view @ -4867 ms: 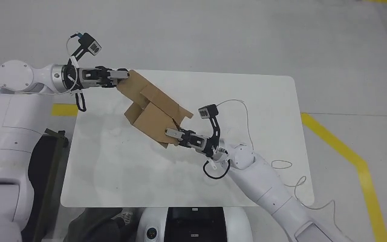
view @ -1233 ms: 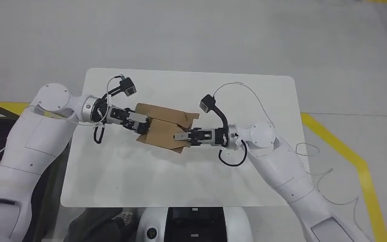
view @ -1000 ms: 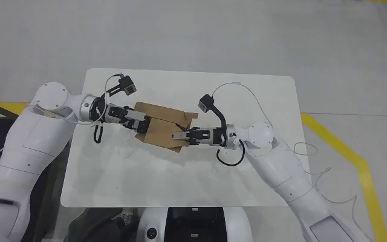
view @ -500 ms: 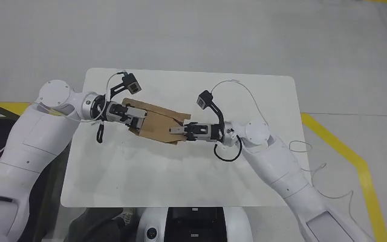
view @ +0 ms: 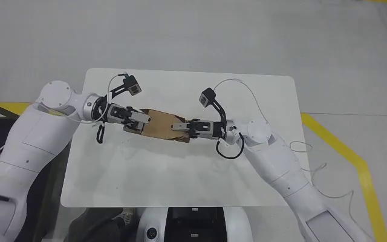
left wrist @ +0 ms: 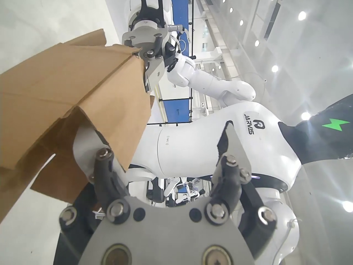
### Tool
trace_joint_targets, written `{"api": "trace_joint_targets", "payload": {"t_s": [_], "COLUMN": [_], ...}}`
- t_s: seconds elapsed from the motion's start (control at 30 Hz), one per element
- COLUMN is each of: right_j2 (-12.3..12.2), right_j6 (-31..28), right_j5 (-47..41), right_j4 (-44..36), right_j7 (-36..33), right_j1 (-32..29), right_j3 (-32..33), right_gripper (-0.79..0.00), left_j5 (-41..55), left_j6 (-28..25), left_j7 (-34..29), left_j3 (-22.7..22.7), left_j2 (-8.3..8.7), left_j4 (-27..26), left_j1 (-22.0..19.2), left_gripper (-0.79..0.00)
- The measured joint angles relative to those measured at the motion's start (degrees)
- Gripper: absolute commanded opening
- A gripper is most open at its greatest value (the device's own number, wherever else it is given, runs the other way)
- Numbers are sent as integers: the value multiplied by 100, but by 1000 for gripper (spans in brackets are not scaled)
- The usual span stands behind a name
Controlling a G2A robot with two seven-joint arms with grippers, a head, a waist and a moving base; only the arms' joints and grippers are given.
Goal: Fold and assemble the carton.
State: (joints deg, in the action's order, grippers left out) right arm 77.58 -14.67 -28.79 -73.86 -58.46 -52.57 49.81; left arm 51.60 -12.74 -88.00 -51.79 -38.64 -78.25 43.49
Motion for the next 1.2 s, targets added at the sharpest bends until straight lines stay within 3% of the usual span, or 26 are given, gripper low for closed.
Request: {"api": "trace_joint_targets", "payload": {"t_s": [0.37, 0.57, 0.6, 0.63, 0.8, 0.9, 0.97, 1.03, 1.2], "right_j2": [17, 27, 28, 29, 32, 35, 38, 40, 14], "right_j6": [24, 10, 10, 8, 9, 6, -5, -28, -204], "right_j5": [-35, -75, -84, -93, -110, -101, -118, -139, -178], "right_j4": [62, 60, 60, 60, 20, 1, -2, -13, -114], "right_j7": [-28, -22, -21, -19, -23, -23, -28, -30, -16], "right_j1": [-9, -28, -31, -34, -56, -65, -74, -87, -182], "right_j3": [23, 40, 43, 48, 71, 74, 78, 89, 227], "right_gripper": [-785, -785, -739, -643, -573, -493, -342, -15, 0], "left_j5": [-118, -295, -301, -302, -298, -310, -295, -252, -147], "left_j6": [-75, -119, -122, -122, -86, -72, -65, -54, -5], "left_j7": [0, 0, 0, 0, 0, 0, 0, 0, 0], "left_j3": [127, 159, 155, 151, 122, 104, 84, 64, 17], "left_j2": [18, 6, 3, -1, -26, -43, -56, -67, -93], "left_j4": [39, 89, 98, 107, 174, 210, 239, 262, 307], "left_j1": [-80, -89, -88, -85, -73, -75, -75, -71, -70], "left_gripper": [-496, -603, -625, -643, -773, -785, -785, -785, -785]}}
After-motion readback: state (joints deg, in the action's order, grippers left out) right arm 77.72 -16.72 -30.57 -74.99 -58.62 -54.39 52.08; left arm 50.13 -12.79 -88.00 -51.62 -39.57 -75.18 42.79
